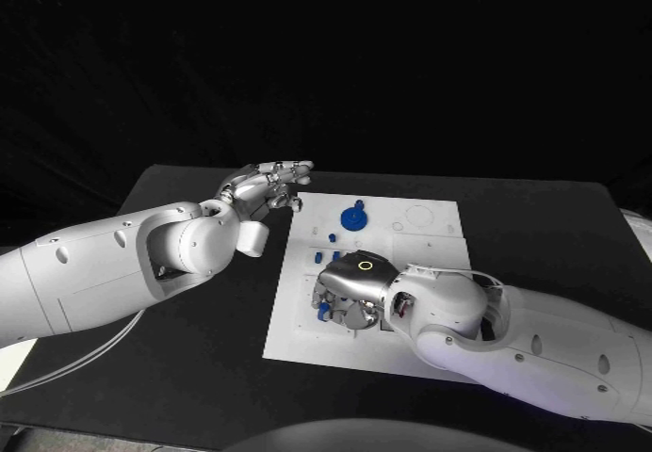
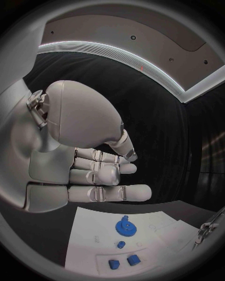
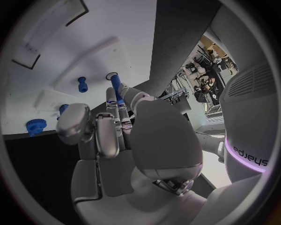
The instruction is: Assemble the parts on the task board
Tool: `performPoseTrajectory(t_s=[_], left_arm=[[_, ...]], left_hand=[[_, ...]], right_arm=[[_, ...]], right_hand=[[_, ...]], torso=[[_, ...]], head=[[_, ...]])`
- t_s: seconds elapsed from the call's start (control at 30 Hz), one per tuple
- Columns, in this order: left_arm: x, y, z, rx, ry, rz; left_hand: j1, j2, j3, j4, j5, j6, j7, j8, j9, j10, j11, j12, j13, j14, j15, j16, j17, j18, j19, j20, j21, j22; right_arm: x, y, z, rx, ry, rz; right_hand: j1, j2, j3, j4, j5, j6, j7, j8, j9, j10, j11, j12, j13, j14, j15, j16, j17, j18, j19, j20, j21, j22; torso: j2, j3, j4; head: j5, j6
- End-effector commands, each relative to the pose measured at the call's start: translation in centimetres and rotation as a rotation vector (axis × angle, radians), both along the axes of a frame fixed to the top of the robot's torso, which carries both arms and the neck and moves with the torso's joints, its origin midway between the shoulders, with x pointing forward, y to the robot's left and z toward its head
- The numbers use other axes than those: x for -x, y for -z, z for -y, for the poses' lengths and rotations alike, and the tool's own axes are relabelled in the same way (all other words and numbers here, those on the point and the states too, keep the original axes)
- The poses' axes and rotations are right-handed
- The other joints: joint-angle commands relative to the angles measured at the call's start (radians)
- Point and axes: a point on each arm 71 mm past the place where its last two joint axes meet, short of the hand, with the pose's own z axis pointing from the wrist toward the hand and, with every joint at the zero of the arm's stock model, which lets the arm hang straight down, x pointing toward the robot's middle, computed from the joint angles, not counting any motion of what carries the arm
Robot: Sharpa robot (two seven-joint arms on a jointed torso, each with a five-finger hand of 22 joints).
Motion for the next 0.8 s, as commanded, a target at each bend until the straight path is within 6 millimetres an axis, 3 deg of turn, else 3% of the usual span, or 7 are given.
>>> performPoseTrajectory(t_s=[0.03, 0.8], left_arm=[[0.07, -0.14, 0.18, 0.008, 0.015, 0.009], [0.03, -0.09, 0.12, 0.007, 0.018, 0.005]], left_hand=[[0.0, 0.002, -0.004, -0.005, 0.004, -0.008, -0.002, 0.007, 0.0, -0.007, 0.002, 0.006, 0.002, -0.005, -0.001, -0.003, 0.0, 0.015, -0.005, -0.002, -0.004, -0.001], [0.0, 0.002, -0.004, -0.005, 0.004, -0.008, -0.002, 0.007, 0.0, -0.007, 0.002, 0.006, 0.002, -0.005, -0.001, -0.003, 0.0, 0.015, -0.005, -0.002, -0.004, -0.001]], right_arm=[[0.12, 0.92, 0.26, 0.072, 0.009, 0.004], [0.63, 0.19, 1.08, 0.044, 0.021, 0.054]], right_hand=[[-0.001, -0.002, -0.005, -0.003, 0.007, 0.005, 0.0, 0.007, 0.002, -0.006, -0.003, -0.006, -0.001, 0.042, -0.001, 0.0, 0.0, 0.005, -0.004, -0.004, -0.004, -0.001], [-0.003, 0.0, -0.006, -0.004, 0.007, 0.008, -0.002, 0.008, 0.003, -0.003, -0.005, -0.006, 0.0, 0.043, -0.001, 0.003, 0.003, 0.005, -0.003, -0.004, -0.002, 0.003]], torso=[[-0.001, -0.0001, 0.0007], [0.0, 0.0013, -0.0004]], head=[[-0.001, 0.0], [0.001, 0.002]])
